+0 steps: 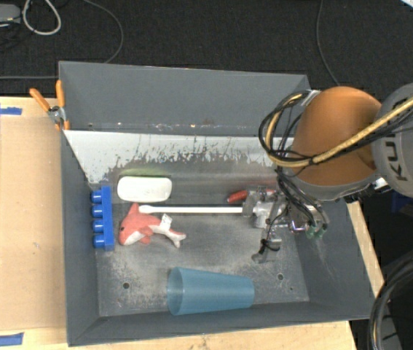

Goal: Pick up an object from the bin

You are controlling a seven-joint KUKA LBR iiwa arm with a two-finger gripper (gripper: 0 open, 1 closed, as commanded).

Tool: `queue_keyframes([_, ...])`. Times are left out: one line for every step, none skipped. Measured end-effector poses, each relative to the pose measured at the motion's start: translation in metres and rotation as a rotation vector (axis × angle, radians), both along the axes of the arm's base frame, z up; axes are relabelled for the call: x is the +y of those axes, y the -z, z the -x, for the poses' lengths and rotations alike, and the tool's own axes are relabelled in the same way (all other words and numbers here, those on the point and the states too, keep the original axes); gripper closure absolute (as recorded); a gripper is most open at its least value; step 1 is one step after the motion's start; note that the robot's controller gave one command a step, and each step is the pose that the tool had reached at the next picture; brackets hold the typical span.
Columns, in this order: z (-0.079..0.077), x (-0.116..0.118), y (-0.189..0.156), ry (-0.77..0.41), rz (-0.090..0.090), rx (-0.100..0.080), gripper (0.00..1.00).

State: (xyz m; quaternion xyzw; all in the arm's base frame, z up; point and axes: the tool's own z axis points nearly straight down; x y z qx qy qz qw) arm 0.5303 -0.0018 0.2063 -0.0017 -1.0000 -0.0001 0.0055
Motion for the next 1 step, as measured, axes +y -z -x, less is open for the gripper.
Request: queue_keyframes([-0.0016, -0.0001, -0.0042, 0.0, 0.0, -0.008, 0.0])
